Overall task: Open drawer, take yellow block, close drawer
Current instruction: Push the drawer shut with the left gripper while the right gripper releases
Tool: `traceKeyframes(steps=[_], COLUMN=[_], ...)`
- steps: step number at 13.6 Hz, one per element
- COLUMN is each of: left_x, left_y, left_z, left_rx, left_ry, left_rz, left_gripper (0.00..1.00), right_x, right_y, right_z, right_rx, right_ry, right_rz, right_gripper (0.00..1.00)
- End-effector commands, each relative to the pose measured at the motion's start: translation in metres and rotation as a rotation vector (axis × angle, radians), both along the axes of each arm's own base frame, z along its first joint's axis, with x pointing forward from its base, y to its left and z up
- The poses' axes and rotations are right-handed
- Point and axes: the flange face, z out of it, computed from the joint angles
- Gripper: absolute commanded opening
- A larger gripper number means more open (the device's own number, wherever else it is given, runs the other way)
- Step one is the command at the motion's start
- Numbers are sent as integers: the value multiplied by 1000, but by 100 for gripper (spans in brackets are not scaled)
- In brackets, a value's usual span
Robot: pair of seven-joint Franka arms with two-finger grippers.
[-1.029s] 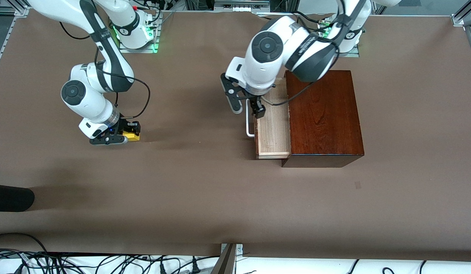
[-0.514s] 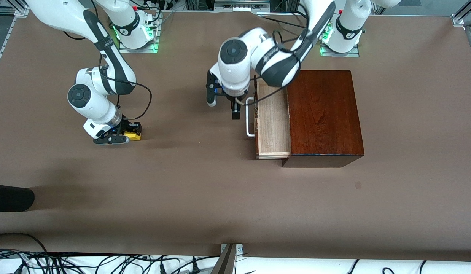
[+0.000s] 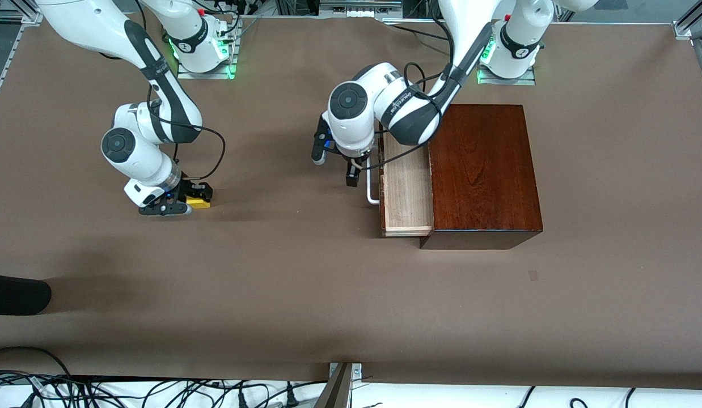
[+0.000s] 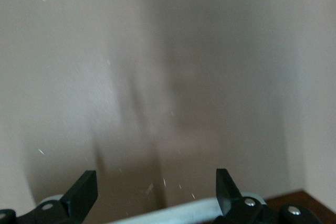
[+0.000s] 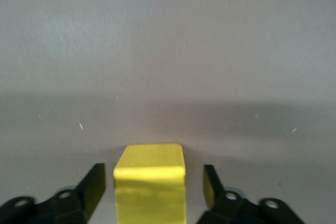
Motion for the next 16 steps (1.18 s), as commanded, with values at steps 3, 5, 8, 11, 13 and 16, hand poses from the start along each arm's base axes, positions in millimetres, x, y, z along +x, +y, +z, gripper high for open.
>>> traceKeyframes(steps=[3, 5, 8, 11, 13, 16], left_x=[18, 19, 26, 38, 39, 33], left_y=[52, 63, 91, 109, 98, 73], left_z=[6, 8, 5, 9, 29, 96], left_rx=[147, 180, 304, 316, 274, 178], left_ry=[79, 111, 138, 148, 117, 37], left_rz=[0, 11, 6, 32, 44, 131], left_gripper=[100, 100, 100, 100, 100, 100], right_x=[16, 29, 38, 41, 37, 34], right_y=[-5, -6, -8, -12, -25, -49], right_z=[104, 163, 240, 320, 350, 367], right_rx=[-26, -40, -38, 0, 12, 10], right_ry=[-44, 2, 63, 104, 133, 145], right_rz=[11, 11, 0, -17, 8, 41], right_gripper=[100, 100, 100, 100, 100, 100])
